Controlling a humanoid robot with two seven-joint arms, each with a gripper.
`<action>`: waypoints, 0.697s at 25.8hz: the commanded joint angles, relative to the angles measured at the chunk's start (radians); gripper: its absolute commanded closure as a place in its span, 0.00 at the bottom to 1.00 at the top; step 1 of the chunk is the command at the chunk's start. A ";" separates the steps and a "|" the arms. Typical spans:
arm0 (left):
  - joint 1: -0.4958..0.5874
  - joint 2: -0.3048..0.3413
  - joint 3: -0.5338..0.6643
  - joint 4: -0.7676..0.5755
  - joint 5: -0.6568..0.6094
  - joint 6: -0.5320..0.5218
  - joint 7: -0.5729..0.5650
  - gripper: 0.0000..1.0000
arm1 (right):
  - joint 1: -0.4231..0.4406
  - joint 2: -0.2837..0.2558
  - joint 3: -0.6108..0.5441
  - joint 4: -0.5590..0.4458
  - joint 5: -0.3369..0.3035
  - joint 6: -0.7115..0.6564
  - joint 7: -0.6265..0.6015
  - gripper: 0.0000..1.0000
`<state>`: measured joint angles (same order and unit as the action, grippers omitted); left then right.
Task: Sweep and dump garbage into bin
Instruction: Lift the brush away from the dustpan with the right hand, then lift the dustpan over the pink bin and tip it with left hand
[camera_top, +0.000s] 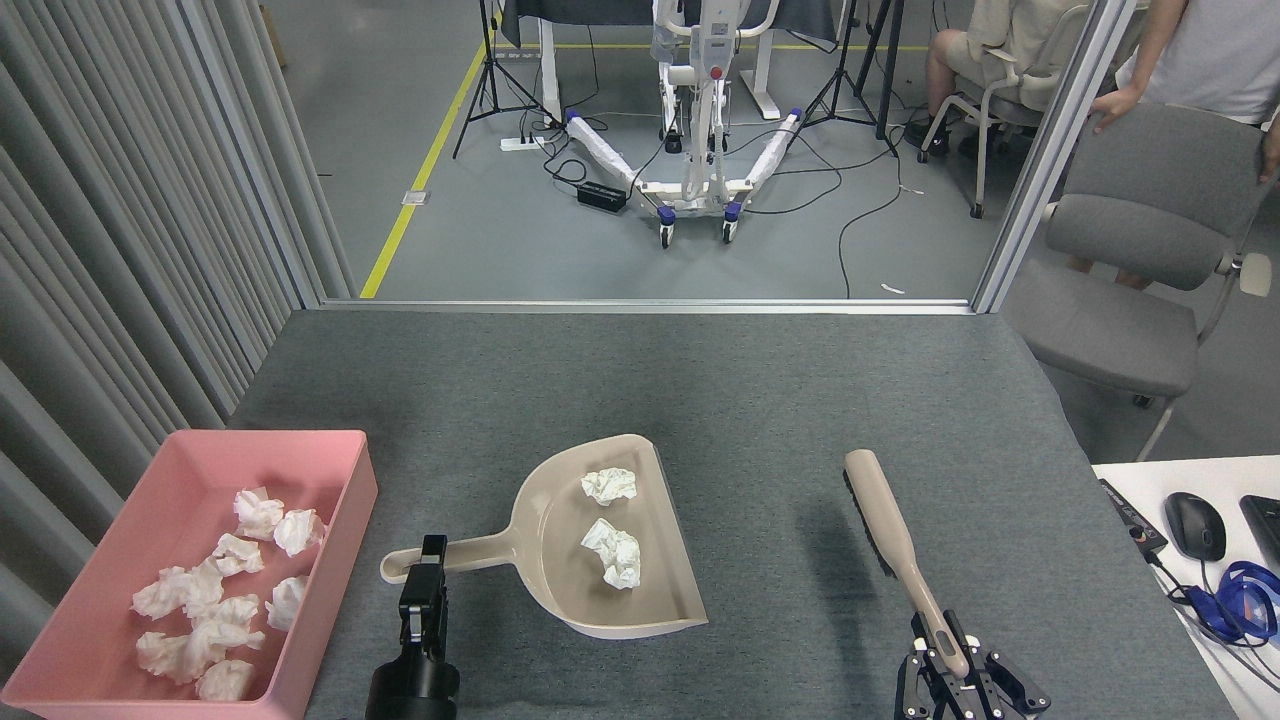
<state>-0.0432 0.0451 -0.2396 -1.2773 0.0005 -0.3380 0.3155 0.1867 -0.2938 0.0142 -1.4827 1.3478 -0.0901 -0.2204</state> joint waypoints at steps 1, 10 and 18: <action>0.026 0.062 -0.023 -0.068 0.110 0.008 0.016 0.99 | -0.026 -0.030 -0.002 0.041 -0.032 -0.008 -0.007 1.00; 0.028 0.321 -0.032 -0.178 0.340 0.011 0.017 0.98 | -0.033 -0.054 -0.002 0.044 -0.050 -0.010 -0.011 1.00; 0.036 0.524 0.120 -0.131 0.467 0.010 0.017 0.98 | -0.058 -0.031 -0.002 0.104 -0.062 -0.008 -0.019 1.00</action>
<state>-0.0143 0.4992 -0.1800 -1.4323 0.4206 -0.3268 0.3330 0.1453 -0.3374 0.0123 -1.4030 1.2868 -0.1008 -0.2342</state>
